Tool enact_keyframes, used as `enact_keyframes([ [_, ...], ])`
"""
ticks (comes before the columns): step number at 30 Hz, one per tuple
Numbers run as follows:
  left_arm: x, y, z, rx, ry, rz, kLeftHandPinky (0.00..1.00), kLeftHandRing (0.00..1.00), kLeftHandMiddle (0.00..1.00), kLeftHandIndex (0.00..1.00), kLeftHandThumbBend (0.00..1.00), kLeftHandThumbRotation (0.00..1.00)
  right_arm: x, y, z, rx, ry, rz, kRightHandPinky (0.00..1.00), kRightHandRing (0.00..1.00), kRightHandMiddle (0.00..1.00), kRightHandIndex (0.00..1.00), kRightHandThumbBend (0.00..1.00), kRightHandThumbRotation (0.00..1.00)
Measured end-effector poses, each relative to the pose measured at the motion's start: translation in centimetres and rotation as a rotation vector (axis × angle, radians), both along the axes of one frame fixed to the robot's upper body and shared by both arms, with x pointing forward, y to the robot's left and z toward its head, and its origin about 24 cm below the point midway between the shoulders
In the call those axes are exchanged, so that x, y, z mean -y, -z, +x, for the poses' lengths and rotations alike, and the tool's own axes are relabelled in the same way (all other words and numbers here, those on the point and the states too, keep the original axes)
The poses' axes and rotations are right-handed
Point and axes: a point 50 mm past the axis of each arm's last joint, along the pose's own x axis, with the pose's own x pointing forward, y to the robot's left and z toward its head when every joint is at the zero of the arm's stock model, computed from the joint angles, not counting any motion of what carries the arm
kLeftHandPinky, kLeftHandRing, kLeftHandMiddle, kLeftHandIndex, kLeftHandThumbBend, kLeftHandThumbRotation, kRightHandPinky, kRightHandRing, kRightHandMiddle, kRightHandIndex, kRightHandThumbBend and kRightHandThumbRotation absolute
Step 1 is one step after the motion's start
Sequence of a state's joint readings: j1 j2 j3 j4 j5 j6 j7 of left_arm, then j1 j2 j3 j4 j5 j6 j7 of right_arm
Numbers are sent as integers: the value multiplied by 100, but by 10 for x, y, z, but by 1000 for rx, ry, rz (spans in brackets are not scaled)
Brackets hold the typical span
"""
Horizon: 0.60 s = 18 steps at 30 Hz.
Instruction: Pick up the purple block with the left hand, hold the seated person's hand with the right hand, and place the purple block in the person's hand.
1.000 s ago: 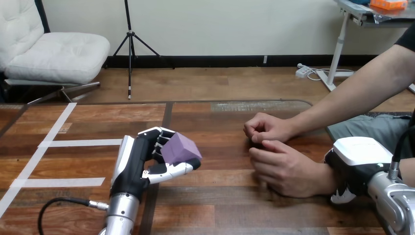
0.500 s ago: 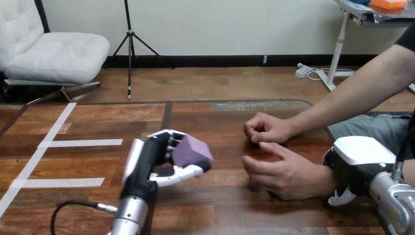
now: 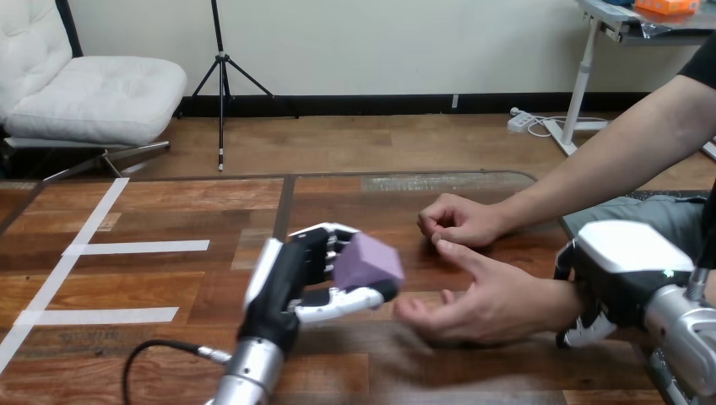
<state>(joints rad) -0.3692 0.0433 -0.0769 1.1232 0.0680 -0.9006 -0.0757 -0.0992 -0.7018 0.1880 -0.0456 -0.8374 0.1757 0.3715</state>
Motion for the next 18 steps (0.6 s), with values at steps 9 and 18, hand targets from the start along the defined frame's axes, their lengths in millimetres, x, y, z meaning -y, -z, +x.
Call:
enact_keyframes([
  [9,13,-7,1,32,35,-36,36,42,49,51,83,20,-7,-13,-2,47,-29,10,35,43,50,52,78,0],
  [18,20,-11,2,46,50,-63,36,42,49,51,84,20,-15,-23,-4,80,-60,15,36,45,51,52,79,0],
])
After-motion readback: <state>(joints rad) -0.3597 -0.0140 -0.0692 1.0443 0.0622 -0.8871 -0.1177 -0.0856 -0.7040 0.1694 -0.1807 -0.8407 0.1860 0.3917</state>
